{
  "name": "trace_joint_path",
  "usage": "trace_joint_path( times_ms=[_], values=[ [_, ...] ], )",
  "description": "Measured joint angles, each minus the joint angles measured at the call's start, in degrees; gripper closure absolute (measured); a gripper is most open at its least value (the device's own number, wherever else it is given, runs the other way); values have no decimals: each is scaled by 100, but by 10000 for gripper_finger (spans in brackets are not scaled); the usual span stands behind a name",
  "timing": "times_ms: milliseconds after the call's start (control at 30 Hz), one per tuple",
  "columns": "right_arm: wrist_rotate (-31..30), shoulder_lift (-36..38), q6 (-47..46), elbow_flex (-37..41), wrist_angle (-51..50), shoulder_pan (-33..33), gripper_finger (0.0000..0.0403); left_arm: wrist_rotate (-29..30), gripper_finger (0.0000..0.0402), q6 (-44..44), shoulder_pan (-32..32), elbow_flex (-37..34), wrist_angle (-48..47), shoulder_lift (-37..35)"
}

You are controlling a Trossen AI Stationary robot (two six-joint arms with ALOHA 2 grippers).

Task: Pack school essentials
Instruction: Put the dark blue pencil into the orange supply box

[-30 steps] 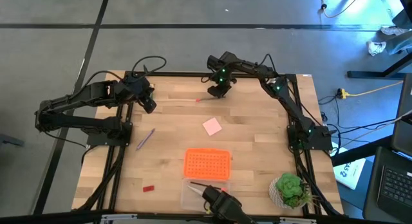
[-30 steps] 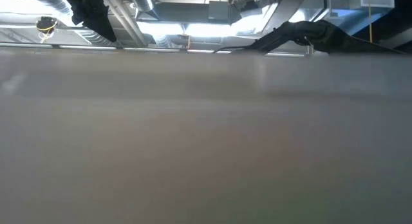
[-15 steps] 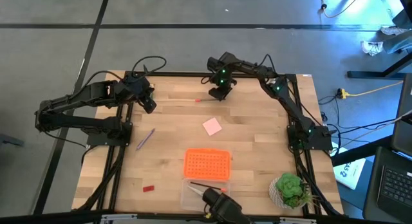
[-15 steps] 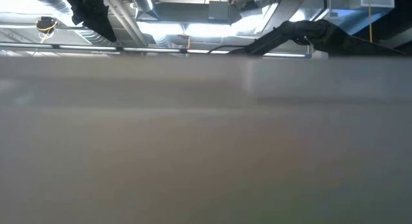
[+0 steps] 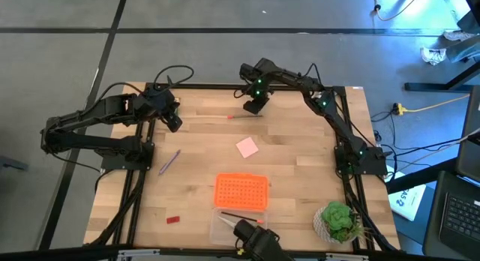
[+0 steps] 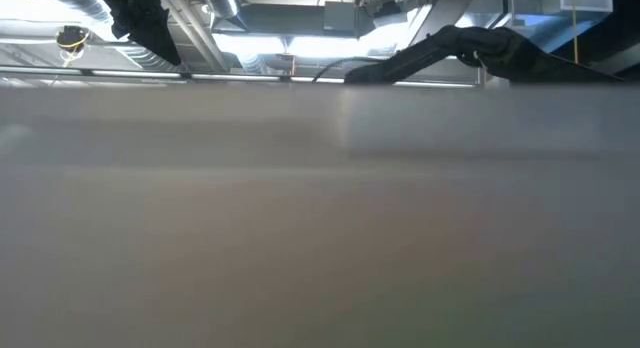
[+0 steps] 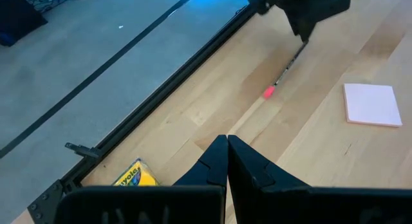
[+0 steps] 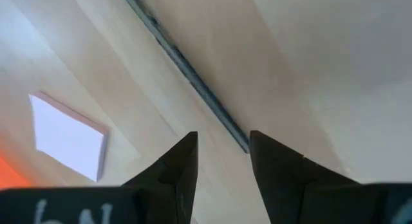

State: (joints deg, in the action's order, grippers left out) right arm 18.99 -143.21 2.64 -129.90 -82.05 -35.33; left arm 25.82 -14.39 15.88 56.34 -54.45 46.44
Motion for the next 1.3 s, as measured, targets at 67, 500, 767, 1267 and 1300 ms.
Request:
trace_joint_path(
  times_ms=[67, 500, 767, 1267, 1300],
  values=[
    [-51, 15, -62, -222, -77, 0, 261, -1, 401, 0, -1, -1, -1, 0],
    [-887, 233, 143, -505, -41, 326, 261, 0, 401, 7, 2, -1, -8, 0],
    [-1040, 233, 878, -505, 316, 798, 261, 0, 401, 4, 2, -1, -20, 0],
    [-1046, 224, 2511, -383, 2315, 1541, 261, 0, 401, 0, 2, -1, -49, 0],
    [-1045, 224, 2478, -383, 2373, 1541, 261, 0, 401, 0, 2, -1, -49, 0]
  ],
)
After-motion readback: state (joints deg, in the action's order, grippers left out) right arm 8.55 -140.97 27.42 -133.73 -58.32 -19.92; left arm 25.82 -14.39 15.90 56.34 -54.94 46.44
